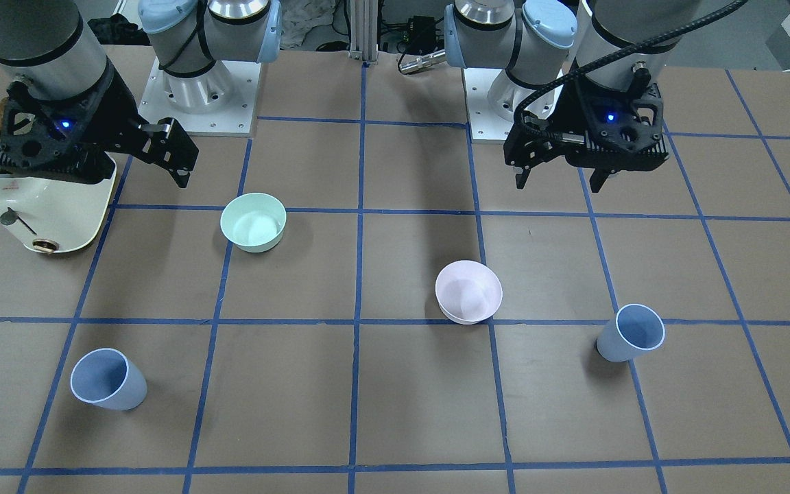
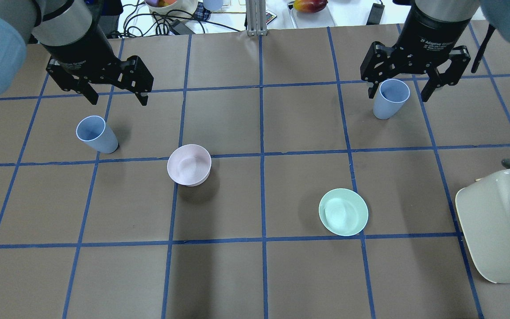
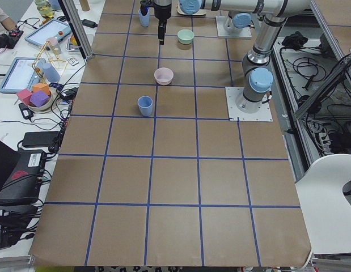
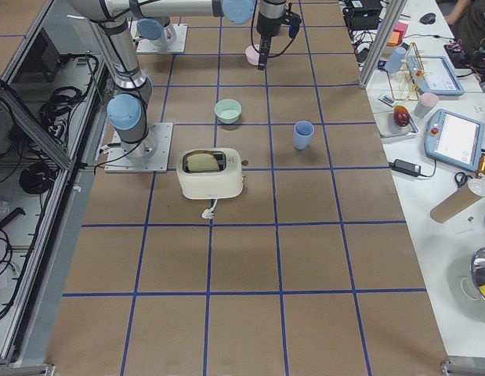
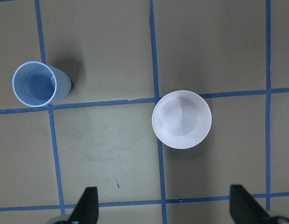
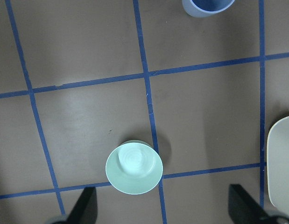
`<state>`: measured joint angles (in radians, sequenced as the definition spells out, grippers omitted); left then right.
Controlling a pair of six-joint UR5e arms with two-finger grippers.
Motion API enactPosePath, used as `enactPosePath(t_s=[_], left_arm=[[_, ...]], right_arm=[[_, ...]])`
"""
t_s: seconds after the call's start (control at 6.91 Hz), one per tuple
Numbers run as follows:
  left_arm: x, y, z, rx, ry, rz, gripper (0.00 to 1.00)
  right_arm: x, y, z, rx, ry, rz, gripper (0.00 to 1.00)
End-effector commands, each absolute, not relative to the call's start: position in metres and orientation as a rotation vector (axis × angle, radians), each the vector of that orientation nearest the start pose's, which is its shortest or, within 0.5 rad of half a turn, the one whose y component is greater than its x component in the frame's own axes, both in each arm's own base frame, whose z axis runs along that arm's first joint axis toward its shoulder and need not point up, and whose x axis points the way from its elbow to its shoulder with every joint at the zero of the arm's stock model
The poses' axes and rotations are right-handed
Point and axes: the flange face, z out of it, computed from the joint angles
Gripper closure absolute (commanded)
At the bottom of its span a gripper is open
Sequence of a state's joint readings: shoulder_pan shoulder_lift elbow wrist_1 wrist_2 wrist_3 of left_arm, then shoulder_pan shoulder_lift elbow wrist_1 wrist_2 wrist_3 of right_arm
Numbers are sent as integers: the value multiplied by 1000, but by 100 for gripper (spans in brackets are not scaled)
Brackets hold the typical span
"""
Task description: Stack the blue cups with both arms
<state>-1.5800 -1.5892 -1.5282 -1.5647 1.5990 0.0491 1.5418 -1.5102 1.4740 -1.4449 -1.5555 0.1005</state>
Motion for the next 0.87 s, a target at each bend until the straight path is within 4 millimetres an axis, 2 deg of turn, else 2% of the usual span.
enactPosePath(t_s=[0.0,0.29,0.72], left_arm=[[-135,-501,500,90,3112,-45,0],[-135,-501,500,90,3110,-42,0],[-133,-502,499,97,3110,-37,0]], right_arm=[[123,-510,497,205,3091,129,0],[122,-510,503,209,3070,114,0],[122,-509,499,202,3092,133,0]])
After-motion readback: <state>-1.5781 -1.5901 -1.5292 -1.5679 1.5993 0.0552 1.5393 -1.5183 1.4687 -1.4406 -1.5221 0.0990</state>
